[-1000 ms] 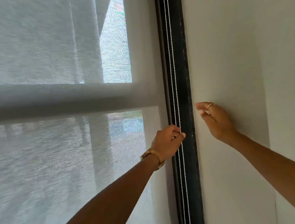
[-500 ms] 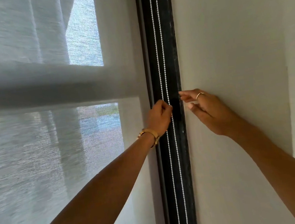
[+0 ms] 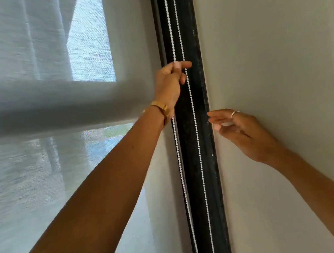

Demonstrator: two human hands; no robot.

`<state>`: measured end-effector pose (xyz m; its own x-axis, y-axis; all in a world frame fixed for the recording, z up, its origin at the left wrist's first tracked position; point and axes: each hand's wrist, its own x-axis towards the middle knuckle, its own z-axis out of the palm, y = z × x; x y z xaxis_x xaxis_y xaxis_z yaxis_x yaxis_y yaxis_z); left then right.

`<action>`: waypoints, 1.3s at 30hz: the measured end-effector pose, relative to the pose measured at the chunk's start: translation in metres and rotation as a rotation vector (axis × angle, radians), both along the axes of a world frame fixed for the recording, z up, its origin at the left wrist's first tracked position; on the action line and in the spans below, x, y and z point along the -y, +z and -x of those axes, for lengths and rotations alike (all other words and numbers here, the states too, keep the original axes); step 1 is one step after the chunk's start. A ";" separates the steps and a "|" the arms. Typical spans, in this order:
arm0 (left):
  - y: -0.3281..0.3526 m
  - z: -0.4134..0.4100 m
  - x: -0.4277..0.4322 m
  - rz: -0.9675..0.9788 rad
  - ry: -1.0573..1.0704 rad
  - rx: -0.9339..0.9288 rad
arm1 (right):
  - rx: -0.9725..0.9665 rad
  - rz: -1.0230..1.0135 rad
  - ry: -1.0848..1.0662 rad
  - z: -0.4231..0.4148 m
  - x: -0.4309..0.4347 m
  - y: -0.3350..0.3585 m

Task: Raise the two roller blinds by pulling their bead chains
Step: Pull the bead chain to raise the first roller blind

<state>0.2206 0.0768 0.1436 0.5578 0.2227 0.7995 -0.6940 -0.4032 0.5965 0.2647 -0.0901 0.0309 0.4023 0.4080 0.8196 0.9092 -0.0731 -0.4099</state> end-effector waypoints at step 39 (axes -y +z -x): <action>-0.340 0.037 0.032 -0.048 0.066 -0.580 | -0.259 -0.538 0.238 0.039 -0.074 0.063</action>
